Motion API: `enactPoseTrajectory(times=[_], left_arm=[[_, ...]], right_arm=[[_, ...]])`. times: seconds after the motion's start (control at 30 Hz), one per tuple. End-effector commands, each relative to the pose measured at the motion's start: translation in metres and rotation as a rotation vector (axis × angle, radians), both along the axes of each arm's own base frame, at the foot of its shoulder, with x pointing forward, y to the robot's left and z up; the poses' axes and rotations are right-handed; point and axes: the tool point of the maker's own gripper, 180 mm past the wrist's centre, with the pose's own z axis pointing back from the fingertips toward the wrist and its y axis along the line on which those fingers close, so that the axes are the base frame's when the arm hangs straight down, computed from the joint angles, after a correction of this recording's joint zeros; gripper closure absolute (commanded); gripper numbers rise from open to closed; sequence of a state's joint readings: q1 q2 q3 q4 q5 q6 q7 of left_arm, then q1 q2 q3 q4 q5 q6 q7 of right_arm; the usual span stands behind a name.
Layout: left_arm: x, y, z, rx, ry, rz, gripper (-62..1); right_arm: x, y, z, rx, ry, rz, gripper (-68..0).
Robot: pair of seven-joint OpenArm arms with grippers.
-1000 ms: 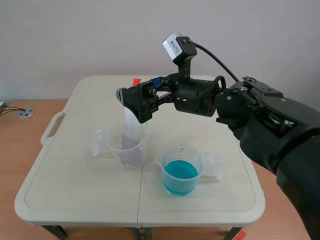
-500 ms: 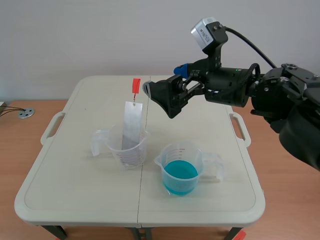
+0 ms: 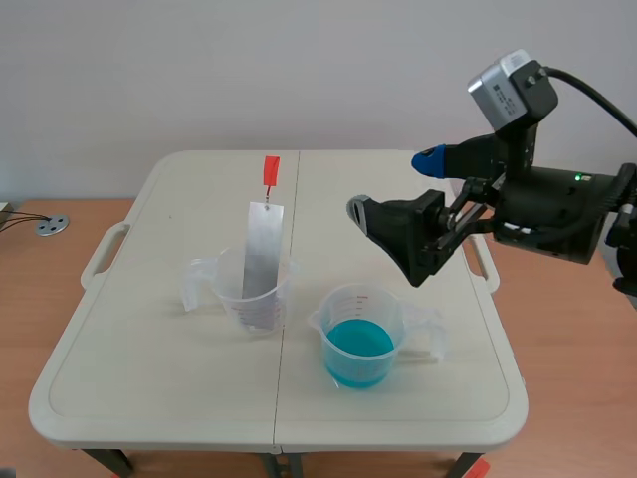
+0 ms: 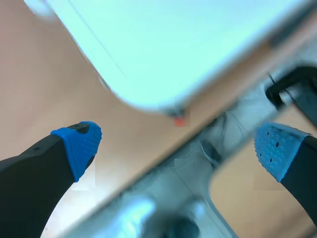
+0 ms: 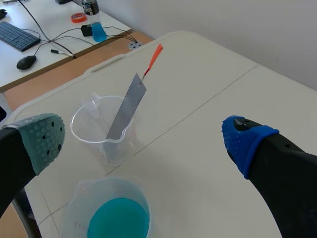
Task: Hold the metal plate by the orange handle, dip it into the blue solution, take it out and point at it, then put the plate back in the beaker on the left.
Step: 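Return to the home posture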
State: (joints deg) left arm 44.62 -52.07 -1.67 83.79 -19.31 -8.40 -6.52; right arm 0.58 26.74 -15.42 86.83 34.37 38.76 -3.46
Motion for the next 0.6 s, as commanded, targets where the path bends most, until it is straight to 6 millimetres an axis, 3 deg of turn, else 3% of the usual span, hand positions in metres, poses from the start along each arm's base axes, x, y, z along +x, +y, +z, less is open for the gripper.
enactPoseTrajectory(times=[0.0,0.2,0.37,0.57], left_arm=[[0.017,-0.018,0.019,-0.043,-0.078,-0.034,-62.3],[0.053,-0.058,0.071,-0.139,-0.266,-0.120,-62.3],[0.054,-0.092,0.104,-0.238,-0.359,-0.175,-62.3],[0.048,-0.112,0.117,-0.326,-0.392,-0.144,-62.3]], right_arm=[[-0.002,-0.003,0.011,0.019,-0.026,-0.005,-66.5],[-0.023,-0.015,0.008,0.021,-0.007,-0.042,-66.5],[-0.037,-0.024,0.004,0.009,0.010,-0.066,-66.5],[-0.052,-0.031,0.006,0.001,0.020,-0.090,-66.5]])
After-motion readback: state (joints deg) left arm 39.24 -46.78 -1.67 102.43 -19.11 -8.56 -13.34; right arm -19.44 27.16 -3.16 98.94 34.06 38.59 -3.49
